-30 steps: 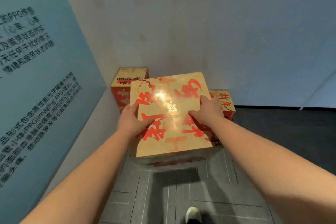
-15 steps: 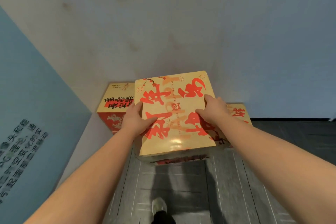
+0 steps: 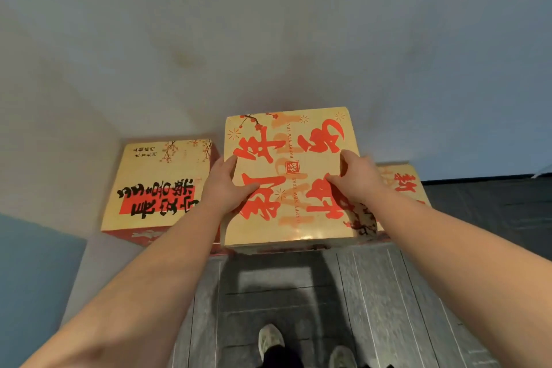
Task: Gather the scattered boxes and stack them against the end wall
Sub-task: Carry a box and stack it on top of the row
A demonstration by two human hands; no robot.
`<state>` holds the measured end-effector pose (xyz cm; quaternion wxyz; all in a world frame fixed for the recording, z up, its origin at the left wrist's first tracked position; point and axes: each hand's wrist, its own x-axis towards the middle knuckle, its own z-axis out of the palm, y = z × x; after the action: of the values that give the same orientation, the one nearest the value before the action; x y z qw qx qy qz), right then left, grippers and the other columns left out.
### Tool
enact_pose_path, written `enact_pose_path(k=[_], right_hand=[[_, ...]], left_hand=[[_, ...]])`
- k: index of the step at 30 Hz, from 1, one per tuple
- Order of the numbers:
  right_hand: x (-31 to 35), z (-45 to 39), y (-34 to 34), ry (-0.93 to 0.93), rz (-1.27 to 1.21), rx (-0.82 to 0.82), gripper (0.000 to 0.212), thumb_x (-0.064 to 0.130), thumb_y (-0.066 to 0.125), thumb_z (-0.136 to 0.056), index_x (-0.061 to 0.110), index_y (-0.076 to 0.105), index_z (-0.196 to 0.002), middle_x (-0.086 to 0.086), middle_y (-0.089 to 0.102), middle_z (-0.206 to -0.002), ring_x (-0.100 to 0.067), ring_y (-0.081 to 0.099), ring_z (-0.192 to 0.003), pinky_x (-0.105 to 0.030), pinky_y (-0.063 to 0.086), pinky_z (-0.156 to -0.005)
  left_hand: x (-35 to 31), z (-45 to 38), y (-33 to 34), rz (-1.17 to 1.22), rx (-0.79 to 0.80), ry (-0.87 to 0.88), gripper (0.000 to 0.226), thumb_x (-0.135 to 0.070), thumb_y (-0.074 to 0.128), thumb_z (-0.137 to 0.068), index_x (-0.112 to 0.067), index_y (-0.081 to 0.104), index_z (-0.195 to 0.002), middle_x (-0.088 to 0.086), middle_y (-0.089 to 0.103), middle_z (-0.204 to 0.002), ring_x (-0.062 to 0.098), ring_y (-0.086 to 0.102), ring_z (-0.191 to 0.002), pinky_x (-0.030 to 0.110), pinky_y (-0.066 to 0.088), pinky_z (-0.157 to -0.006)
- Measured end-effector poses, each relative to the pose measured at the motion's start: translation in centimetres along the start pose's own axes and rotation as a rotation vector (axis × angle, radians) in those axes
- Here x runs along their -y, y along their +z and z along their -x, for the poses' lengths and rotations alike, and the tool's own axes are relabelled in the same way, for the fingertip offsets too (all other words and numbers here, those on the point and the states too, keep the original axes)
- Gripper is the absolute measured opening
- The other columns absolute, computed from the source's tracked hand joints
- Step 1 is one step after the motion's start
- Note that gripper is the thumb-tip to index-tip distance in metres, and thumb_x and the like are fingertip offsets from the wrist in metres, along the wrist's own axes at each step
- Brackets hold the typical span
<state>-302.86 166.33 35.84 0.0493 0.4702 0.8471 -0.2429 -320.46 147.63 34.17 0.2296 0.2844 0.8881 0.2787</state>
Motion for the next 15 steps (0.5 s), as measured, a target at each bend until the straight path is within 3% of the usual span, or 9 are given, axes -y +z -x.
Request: enact_pose_path(k=[9, 15], right_hand=[[0.1, -9.3, 6.1, 0.009, 0.013, 0.054, 0.039, 0.043, 0.067, -0.085, 0.017, 0.051, -0.11, -0.014, 0.056, -0.111, -0.032, 0.051, -0.106, -0.039, 0.046, -0.089], [-0.4, -13.2, 9.5, 0.02, -0.004, 0.084, 0.043, 0.041, 0.068, -0.084, 0.018, 0.052, -0.117, -0.014, 0.054, -0.114, -0.033, 0.052, -0.107, -0.043, 0.048, -0.092]], left_hand=[[5.4, -9.7, 4.1, 0.014, 0.056, -0.046, 0.07, -0.042, 0.075, -0.075, -0.027, 0.043, -0.136, -0.002, 0.048, -0.131, 0.02, 0.048, -0.122, 0.045, 0.046, -0.099], [7.5, -13.4, 6.9, -0.102, 0.065, -0.12, 0.079, -0.044, 0.073, -0.078, -0.025, 0.033, -0.143, -0.003, 0.039, -0.144, 0.021, 0.037, -0.133, 0.045, 0.037, -0.106]])
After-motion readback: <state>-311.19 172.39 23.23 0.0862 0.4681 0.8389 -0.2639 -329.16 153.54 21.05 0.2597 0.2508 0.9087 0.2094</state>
